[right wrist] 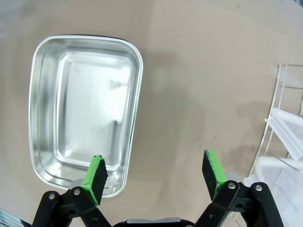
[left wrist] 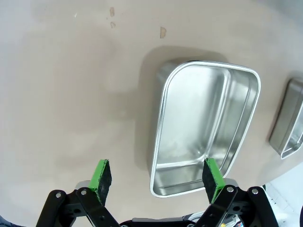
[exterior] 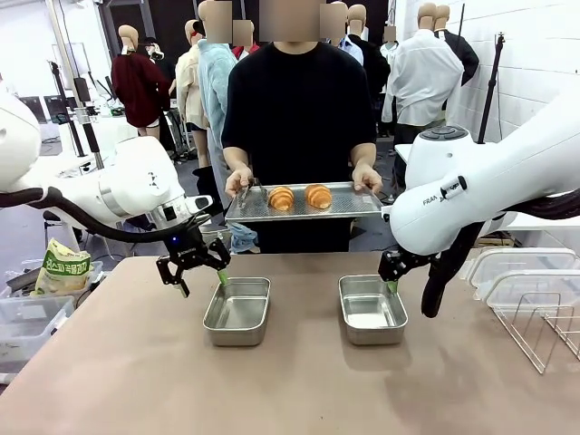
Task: Place the bread in airtight containers.
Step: Lift both Airtight Container.
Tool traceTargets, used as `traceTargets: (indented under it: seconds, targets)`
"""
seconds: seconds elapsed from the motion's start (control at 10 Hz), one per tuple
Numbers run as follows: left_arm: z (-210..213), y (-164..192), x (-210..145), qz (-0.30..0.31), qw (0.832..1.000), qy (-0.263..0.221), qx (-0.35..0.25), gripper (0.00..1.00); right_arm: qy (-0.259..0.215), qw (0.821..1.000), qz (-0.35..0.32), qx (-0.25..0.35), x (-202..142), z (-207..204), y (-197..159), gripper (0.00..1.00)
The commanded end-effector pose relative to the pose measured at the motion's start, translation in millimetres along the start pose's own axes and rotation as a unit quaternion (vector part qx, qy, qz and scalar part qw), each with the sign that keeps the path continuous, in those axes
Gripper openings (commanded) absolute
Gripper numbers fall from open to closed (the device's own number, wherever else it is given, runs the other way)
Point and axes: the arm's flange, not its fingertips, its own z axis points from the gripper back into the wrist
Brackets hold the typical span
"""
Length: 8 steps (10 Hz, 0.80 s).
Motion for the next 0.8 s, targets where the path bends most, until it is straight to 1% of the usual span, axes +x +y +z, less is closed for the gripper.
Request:
traceTargets:
  seconds: [0.0,0.1,0.2,0.3,0.5,0.6,0.7]
  targets:
    - [1.3,-2.0,0.3,-0.002,1.0,-0.001,0.0,1.0,0.0,1.0,0.0,0.0,0.0,0.0,-0.1,1.0]
    - [-2.9,-8.4,0.0,-0.005,0.998,-0.006,0.057,1.0,0.023,1.0,-0.007,-0.012,-5.2,0.9,-1.6,1.0]
    - [-7.0,-21.7,6.2,-0.009,0.997,-0.008,0.081,1.0,0.033,0.999,-0.025,-0.025,-4.1,2.5,4.3,1.0]
    - [-12.1,-31.9,13.6,-0.017,0.996,-0.003,0.082,1.0,0.031,0.998,-0.04,-0.028,-1.9,0.7,9.6,1.0]
    - [-21.2,-38.6,21.0,-0.015,0.993,0.029,0.109,1.0,0.046,0.997,-0.062,-0.009,-1.8,-12.3,10.3,1.0]
    - [-25.2,-37.9,24.7,-0.014,0.991,0.033,0.125,1.0,0.051,0.996,-0.068,-0.007,-0.5,-18.6,9.2,1.0]
    - [-30.6,-36.0,26.4,-0.005,0.992,0.031,0.124,1.0,0.053,0.996,-0.07,-0.01,2.7,-25.1,11.0,1.0]
